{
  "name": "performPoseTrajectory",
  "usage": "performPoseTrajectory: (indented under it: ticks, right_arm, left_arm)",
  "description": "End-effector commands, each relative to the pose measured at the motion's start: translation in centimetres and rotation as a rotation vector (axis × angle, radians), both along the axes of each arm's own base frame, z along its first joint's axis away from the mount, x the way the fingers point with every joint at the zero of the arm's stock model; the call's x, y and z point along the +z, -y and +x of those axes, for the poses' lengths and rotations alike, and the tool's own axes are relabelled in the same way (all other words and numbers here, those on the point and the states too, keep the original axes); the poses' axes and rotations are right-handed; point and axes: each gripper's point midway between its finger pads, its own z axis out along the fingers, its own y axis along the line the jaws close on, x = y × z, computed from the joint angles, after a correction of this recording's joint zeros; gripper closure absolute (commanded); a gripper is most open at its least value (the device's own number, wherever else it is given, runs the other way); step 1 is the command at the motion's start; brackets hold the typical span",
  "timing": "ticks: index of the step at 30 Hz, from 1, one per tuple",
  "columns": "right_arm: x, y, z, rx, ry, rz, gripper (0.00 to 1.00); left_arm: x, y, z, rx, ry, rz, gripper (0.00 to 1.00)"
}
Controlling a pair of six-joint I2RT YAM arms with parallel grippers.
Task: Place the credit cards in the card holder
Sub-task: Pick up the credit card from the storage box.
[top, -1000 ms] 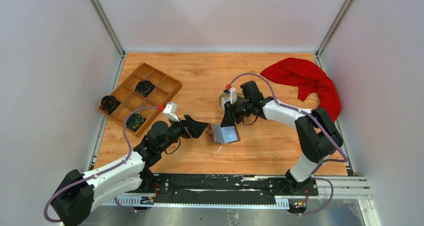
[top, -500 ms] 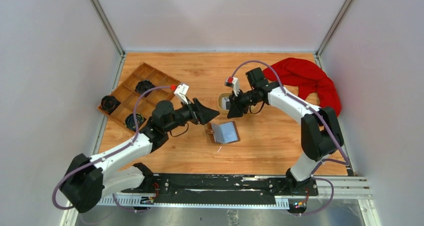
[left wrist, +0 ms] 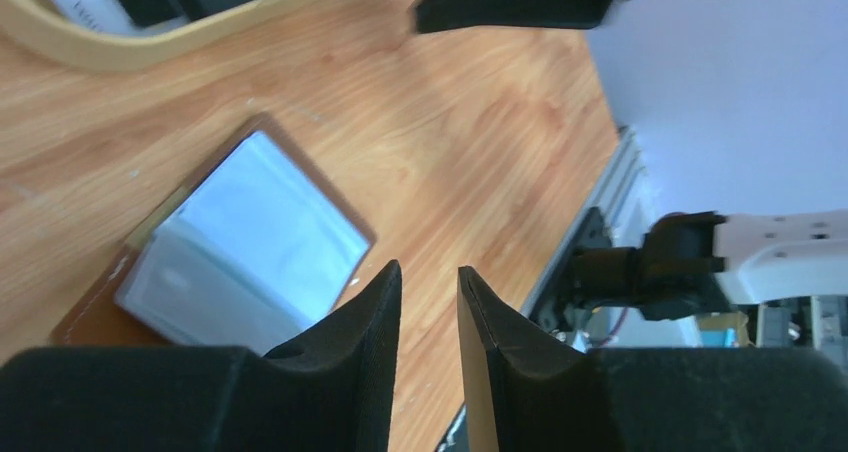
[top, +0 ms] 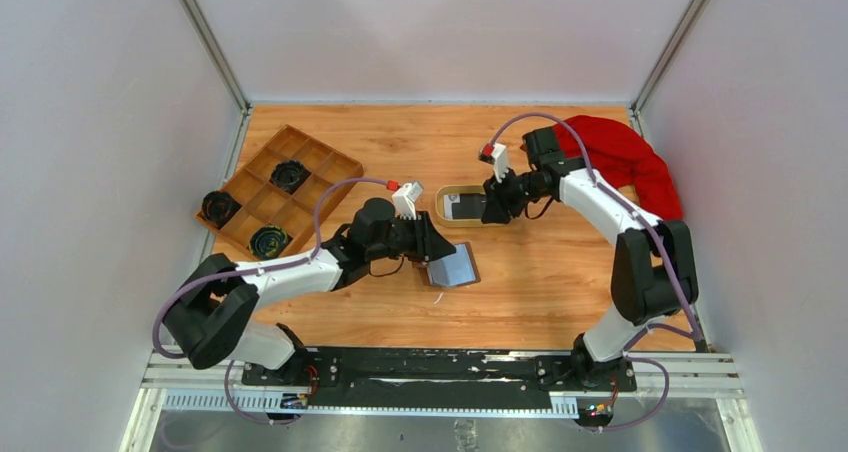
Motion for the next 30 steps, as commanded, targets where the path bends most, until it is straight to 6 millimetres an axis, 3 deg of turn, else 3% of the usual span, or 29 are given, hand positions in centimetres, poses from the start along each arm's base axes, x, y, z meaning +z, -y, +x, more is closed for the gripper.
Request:
performPoseTrajectory:
  ticks: [1,2,3,4,7,12,16,20,30]
  right_arm:
    - [4.2,1.9,4.0,-0.019,0.318,-0.089,0.44]
    - [4.5,1.7,4.4,-0.025,0.328,-0.074,0.25]
    - [4.4,1.3,4.6,-0.022,0.299,-0.038,0.14]
    - [4.4,0.6,4.6,-0.02,0.243,0.016,0.12]
    - [3.8,-1.4,4.9,-0.015,0.033,0.096,0.26]
    - [0.6,-0.9,7.9,-0.18,-0.046,-0.006,0.4]
    - [-2.1,0.0,9.4,-0.254,-0.079,-0.116,0.4]
    - [-4.1,0.4,9.6,-0.309,-0.112,-0.196,0.38]
    - [-6.3,-2.0,9.0,-0.445,-0.189,-0.263,0.34]
  left_arm:
    - [-5.2,-1.2,-0.1,0.008,-0.047,0.169,0.7]
    - [-6.3,-1.6,0.0,0.019,-0.056,0.202,0.71]
    - [-7.3,-2.0,-0.1,0.023,-0.064,0.232,0.71]
    - [-8.3,-2.4,-0.1,0.026,-0.071,0.26,0.71]
    - [-10.5,-3.4,-0.5,0.03,-0.093,0.324,0.71]
    - [-11.8,-5.0,-0.8,0.061,-0.085,0.382,0.71]
    - [-12.4,-5.4,-1.0,0.057,-0.085,0.399,0.69]
    - [-12.0,-5.2,-1.0,0.052,-0.08,0.39,0.65]
    - [-10.6,-4.5,-0.7,0.047,-0.063,0.351,0.58]
